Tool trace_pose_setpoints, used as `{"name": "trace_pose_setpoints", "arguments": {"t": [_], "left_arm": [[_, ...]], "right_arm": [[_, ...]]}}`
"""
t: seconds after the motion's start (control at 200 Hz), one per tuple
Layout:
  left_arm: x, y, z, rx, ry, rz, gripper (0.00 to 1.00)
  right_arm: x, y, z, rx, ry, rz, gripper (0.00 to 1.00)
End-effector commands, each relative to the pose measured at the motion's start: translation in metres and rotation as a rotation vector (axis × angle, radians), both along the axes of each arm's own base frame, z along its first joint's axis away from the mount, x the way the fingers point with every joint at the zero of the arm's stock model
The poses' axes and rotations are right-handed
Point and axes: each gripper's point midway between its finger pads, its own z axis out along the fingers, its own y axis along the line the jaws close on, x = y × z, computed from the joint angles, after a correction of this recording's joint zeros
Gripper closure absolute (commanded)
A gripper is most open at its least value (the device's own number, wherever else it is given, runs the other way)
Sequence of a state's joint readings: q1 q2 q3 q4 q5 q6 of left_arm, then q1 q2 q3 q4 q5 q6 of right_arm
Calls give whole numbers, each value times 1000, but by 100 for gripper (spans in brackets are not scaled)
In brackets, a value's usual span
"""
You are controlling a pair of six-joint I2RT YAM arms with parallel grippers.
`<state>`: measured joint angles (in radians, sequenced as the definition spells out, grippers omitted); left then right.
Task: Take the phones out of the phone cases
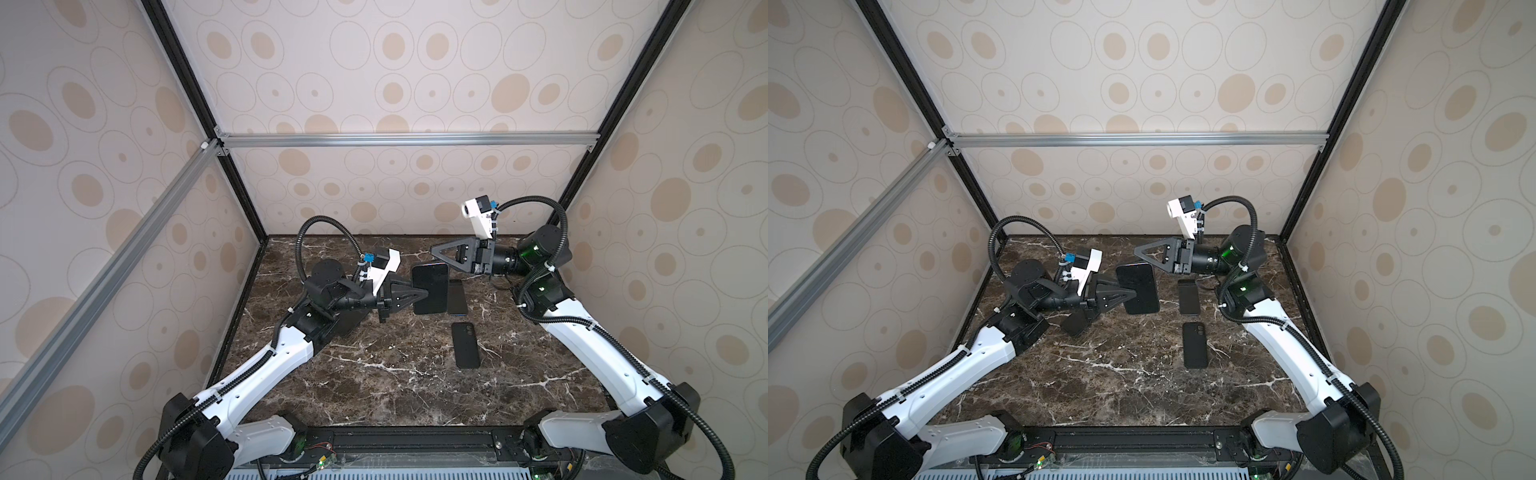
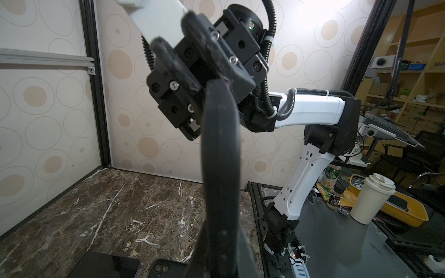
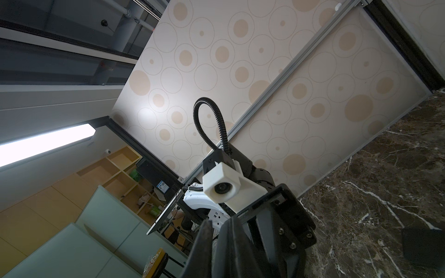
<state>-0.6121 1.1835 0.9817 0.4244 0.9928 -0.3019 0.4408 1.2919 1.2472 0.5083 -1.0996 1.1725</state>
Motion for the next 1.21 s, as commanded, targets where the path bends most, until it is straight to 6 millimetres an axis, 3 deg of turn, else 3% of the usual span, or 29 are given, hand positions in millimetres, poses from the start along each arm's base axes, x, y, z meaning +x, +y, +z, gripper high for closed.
{"name": "trace_pose_setpoints", "arguments": {"t": [0.0, 0.93, 1.2], "left_arm": [[-42, 10, 69, -153, -306, -90, 100], [-54, 6, 70, -165, -310, -137, 100], [-58, 3, 72, -171, -311, -164, 100]], "right_arm": [[30, 10, -46, -77, 196, -47, 100], [57, 11, -86, -106, 331, -114, 100], [63, 16, -86, -58, 365, -74, 100]]}}
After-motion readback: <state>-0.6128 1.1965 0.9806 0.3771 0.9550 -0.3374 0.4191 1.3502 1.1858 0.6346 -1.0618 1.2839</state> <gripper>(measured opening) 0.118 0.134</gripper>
